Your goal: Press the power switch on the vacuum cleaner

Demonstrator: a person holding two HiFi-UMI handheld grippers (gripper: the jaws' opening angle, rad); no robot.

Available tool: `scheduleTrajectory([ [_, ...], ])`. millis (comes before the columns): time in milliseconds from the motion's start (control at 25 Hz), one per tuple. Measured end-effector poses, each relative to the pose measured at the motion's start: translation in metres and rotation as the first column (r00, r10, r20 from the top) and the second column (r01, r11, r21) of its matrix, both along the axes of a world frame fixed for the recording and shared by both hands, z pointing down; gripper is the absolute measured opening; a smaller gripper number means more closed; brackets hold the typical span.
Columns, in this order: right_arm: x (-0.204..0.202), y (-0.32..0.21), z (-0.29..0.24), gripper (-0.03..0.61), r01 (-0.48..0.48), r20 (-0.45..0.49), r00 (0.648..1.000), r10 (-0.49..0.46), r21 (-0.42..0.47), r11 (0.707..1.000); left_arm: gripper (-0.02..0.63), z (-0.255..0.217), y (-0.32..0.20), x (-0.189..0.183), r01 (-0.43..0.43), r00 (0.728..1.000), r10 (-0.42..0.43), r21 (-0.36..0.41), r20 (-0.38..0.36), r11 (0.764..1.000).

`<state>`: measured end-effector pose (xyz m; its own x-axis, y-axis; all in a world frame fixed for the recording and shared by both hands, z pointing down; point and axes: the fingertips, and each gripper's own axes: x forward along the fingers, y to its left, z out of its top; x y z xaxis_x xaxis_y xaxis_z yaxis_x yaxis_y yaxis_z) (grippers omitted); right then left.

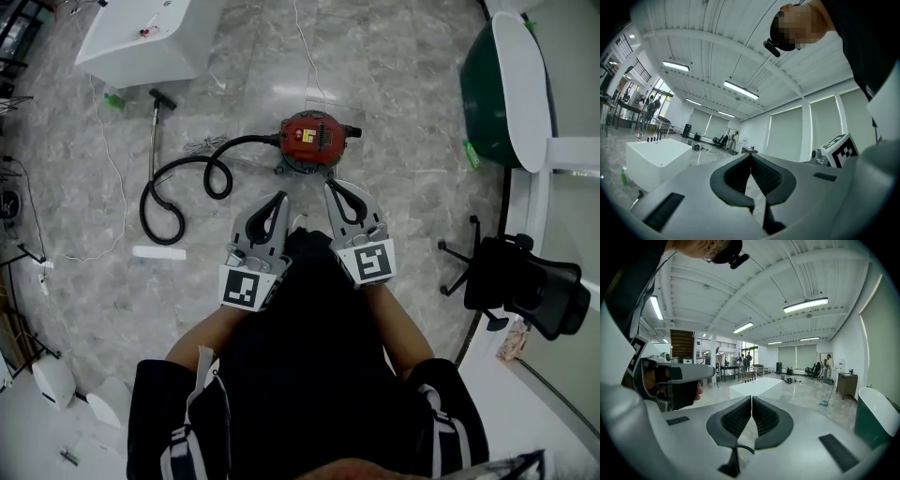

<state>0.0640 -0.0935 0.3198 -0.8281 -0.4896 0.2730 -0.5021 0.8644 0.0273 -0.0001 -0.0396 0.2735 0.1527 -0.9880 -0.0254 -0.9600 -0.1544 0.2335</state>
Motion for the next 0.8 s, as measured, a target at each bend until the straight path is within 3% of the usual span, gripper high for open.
scheduleTrajectory([
  [160,-0.012,-0.010,0.014,0.020,0.003,-0.008,1.000,-0.003,-0.065,0.998,0.018,0.004,0.000,-0.013,0.036,0.999,-0.036,-0.018,0.021,0.999],
  [440,-0.032,-0.039,0.050,0.020,0.046,-0.060,0.997,-0.053,-0.098,0.994,0.018,0.016,0.003,-0.042,0.128,0.992,-0.128,-0.064,0.009,0.990],
  [800,-0.046,-0.091,0.111,0.020,0.081,-0.239,0.966,-0.094,-0.063,0.995,0.018,0.015,-0.011,-0.053,0.189,0.980,-0.192,-0.069,-0.044,0.979],
])
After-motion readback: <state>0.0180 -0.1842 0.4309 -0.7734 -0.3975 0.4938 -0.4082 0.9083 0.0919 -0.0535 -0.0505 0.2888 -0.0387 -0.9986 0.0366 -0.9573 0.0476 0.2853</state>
